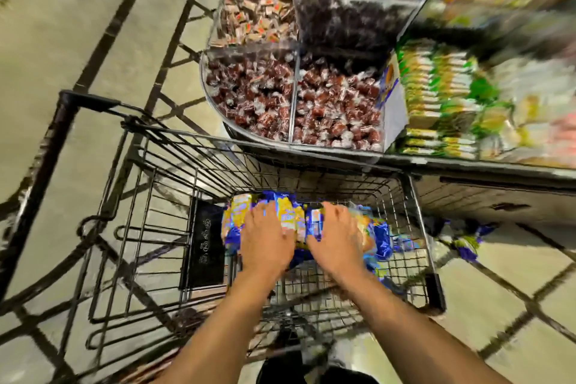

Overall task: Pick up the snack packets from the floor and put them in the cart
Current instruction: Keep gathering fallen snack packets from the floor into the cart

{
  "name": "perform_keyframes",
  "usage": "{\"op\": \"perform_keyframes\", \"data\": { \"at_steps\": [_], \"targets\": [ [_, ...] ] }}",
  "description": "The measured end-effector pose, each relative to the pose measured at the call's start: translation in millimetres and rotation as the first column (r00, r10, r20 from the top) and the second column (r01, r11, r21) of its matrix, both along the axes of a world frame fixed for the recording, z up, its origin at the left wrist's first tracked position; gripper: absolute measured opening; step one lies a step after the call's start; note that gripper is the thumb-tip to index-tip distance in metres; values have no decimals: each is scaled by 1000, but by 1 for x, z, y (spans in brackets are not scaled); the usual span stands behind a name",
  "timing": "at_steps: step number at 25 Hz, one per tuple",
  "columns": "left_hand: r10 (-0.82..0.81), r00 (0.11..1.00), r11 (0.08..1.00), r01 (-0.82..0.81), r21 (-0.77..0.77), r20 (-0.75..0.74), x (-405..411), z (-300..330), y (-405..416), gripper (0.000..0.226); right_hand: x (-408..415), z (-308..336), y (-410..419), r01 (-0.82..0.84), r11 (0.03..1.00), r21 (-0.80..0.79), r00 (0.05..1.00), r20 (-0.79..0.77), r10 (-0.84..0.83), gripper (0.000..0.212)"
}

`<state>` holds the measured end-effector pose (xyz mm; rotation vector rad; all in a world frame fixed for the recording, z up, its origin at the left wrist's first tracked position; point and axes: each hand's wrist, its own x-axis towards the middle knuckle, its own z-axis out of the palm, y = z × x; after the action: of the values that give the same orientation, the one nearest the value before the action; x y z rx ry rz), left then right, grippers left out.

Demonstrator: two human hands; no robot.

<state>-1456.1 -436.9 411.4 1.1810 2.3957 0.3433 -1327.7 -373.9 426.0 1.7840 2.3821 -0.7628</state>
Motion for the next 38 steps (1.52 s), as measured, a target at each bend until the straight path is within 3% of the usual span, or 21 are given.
{"op": "perform_keyframes", "data": {
  "at_steps": [3,6,9,15,26,30,38],
  "targets": [
    [-218,971,976,218,-11,-94,55,22,9,77,57,29,-2,-127,978,166,976,199,93,80],
    [-389,900,919,394,-14,-198,115,44,12,81,128,50,-5,-154,968,200,951,297,90,85],
    [-478,839,874,483,-48,-259,180,58,7,79,199,59,-19,-114,957,267,957,287,34,84],
    [-566,777,822,560,-107,-275,333,78,-26,74,357,59,-65,29,962,273,988,137,-69,57],
    [-733,636,671,735,-102,-241,539,90,3,71,580,72,-75,330,910,252,934,54,-354,59],
    [-738,646,672,731,-122,-194,579,79,43,67,624,67,-36,372,902,219,921,39,-389,60],
    [-647,761,756,631,-175,-49,648,44,159,70,689,48,87,326,938,117,944,6,-329,59]
  ]
}}
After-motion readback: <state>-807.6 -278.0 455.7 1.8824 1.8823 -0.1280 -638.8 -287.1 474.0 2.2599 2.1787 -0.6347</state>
